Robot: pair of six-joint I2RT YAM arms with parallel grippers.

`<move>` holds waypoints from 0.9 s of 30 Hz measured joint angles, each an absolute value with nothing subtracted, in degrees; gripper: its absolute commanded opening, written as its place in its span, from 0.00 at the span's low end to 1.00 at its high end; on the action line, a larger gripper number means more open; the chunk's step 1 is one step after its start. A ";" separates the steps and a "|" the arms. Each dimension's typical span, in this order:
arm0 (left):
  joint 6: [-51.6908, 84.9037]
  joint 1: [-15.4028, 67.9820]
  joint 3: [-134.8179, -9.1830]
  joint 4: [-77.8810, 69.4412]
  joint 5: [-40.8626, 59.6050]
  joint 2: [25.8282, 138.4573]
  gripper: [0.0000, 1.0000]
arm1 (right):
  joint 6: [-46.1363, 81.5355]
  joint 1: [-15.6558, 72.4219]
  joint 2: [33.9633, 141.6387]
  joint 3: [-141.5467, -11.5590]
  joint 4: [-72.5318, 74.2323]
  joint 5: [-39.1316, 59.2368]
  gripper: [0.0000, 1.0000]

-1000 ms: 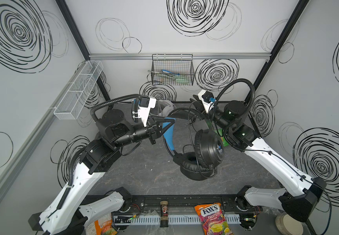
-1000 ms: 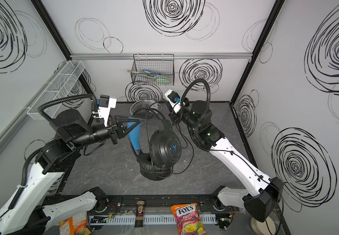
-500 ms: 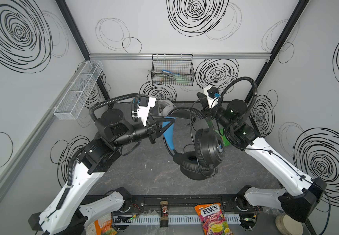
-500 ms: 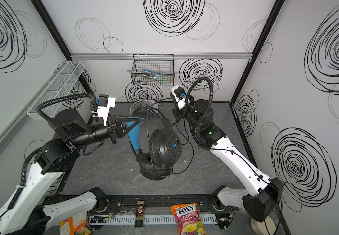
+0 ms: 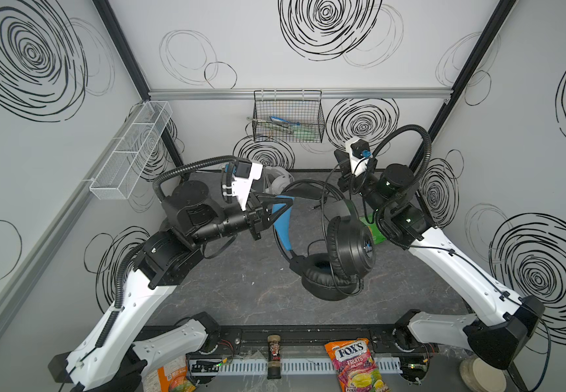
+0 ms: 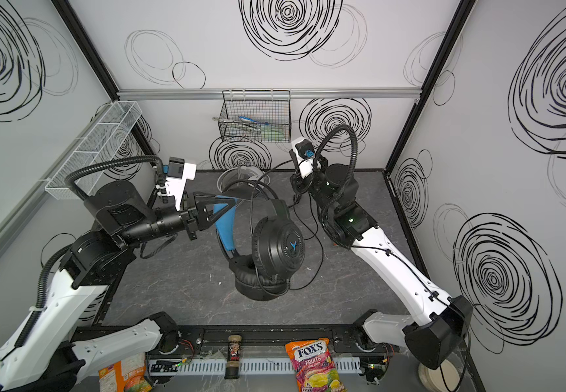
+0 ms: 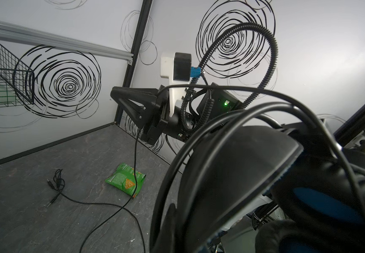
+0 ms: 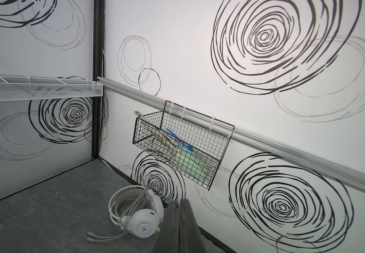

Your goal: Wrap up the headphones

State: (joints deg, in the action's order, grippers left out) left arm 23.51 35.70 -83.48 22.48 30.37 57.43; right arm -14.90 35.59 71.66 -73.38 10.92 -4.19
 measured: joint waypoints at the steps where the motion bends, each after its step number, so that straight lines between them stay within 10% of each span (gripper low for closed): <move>1: 23.68 35.75 -83.72 22.28 30.50 57.67 0.00 | -14.48 35.59 71.35 -72.31 11.62 -3.53 0.20; 27: 22.63 35.94 -92.20 22.63 26.87 61.93 0.00 | -2.00 35.66 71.42 -59.88 20.45 11.49 0.32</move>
